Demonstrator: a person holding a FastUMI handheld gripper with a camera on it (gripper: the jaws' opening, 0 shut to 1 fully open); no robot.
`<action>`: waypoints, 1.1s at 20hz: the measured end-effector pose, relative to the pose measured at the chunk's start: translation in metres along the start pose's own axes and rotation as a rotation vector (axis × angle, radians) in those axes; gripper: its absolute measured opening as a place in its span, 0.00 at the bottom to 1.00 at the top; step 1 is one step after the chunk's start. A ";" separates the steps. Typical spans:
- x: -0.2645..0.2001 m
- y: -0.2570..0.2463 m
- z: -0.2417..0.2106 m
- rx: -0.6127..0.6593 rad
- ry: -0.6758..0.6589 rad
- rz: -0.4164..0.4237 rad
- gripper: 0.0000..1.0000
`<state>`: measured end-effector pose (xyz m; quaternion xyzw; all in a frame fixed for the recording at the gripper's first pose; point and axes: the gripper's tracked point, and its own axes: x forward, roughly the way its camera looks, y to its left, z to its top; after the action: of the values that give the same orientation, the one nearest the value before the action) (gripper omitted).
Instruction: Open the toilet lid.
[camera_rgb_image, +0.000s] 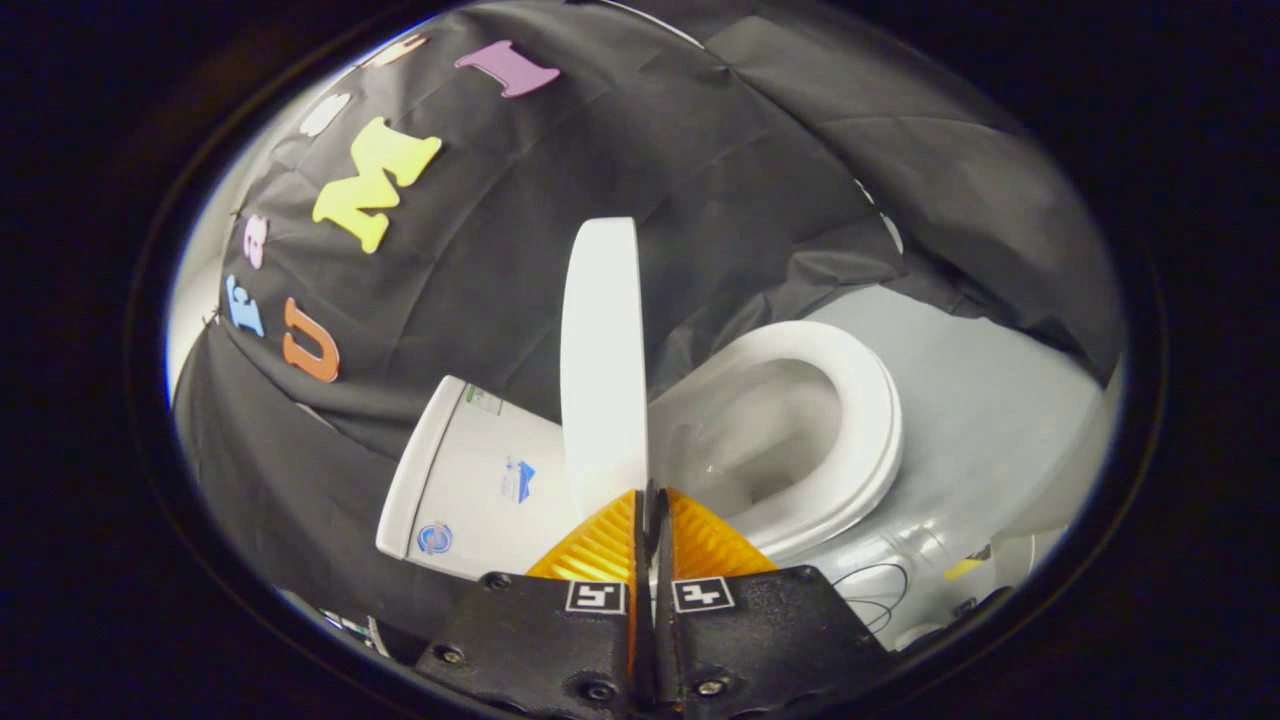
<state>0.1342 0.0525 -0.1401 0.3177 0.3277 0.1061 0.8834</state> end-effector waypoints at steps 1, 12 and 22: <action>0.000 0.004 0.000 -0.016 -0.002 -0.006 0.05; -0.004 0.040 -0.003 -0.132 -0.006 -0.039 0.06; -0.003 0.079 -0.012 -0.226 -0.017 -0.055 0.09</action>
<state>0.1254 0.1186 -0.0961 0.2078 0.3147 0.1155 0.9189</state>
